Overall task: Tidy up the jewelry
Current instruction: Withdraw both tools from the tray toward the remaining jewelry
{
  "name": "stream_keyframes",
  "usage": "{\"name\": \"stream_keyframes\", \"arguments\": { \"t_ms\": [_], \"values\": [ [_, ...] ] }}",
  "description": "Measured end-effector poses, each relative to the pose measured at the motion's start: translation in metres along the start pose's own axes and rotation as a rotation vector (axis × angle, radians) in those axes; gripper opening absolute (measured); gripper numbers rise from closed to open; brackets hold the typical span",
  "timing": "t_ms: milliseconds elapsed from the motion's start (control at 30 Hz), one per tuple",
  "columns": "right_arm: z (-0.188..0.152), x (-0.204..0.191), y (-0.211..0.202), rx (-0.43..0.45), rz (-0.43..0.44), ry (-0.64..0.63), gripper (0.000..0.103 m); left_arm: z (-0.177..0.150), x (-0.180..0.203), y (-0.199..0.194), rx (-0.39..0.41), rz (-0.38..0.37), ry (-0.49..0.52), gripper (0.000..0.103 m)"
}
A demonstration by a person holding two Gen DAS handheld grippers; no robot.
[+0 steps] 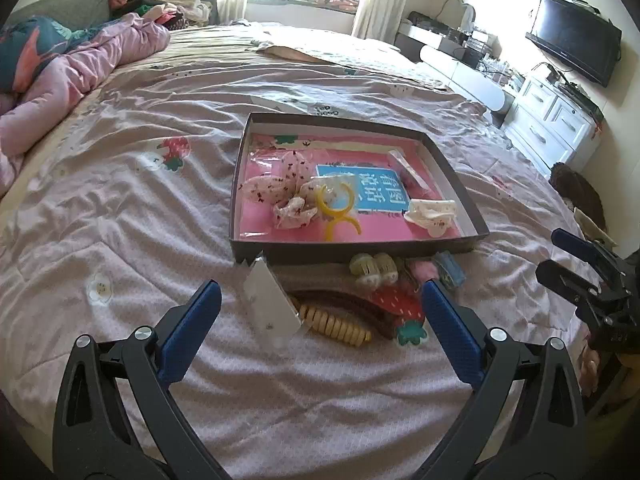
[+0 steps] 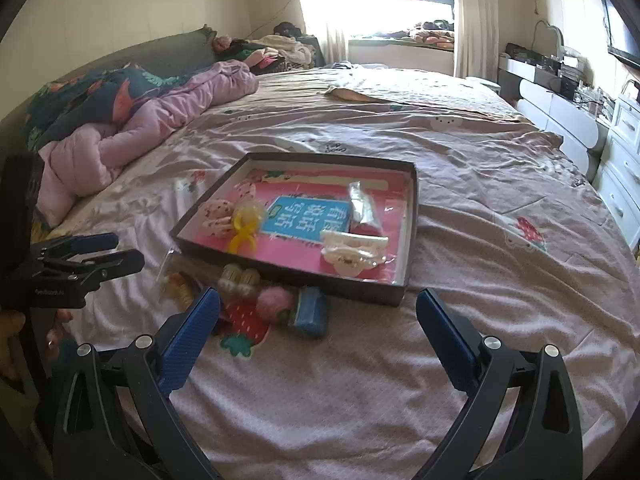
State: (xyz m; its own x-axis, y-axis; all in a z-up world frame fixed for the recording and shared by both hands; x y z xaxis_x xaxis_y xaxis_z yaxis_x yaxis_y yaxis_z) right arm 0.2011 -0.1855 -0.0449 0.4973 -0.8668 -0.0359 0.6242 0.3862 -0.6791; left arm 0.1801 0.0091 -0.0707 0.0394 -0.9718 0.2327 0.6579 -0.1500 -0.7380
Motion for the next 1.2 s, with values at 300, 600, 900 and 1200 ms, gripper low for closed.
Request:
{"name": "stream_keyframes", "arguments": {
  "t_ms": [300,600,900,1200],
  "values": [
    [-0.013,-0.014,0.001,-0.019,0.021,-0.021,0.096,-0.017,-0.006,-0.002,-0.020,0.013,-0.004,0.092],
    [-0.028,-0.023,0.008,-0.045,0.039,-0.031,0.096,-0.034,-0.018,0.000,-0.053,0.040,-0.013,0.092],
    [-0.040,-0.023,0.019,-0.066,0.035,-0.024,0.096,-0.046,-0.033,0.015,-0.092,0.071,-0.044,0.092],
    [-0.048,-0.013,0.043,-0.096,0.023,0.005,0.096,-0.042,-0.040,0.035,-0.100,0.050,-0.092,0.091]
  ]
}}
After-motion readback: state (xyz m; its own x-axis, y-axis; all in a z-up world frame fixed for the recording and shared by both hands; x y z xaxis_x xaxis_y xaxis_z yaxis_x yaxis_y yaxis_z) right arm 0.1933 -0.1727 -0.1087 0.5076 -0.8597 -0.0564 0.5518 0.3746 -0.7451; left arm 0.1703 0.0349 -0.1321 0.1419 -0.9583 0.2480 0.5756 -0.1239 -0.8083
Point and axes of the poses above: each gripper's, at about its wrist camera, not at the fingertips, and y roughly the way its jaws point, x to its right, z to its top, the point moved 10 cm from there along y, roughly the way its jaws point, and after that the axes turned 4 degrees about -y, right-handed, at the moved point
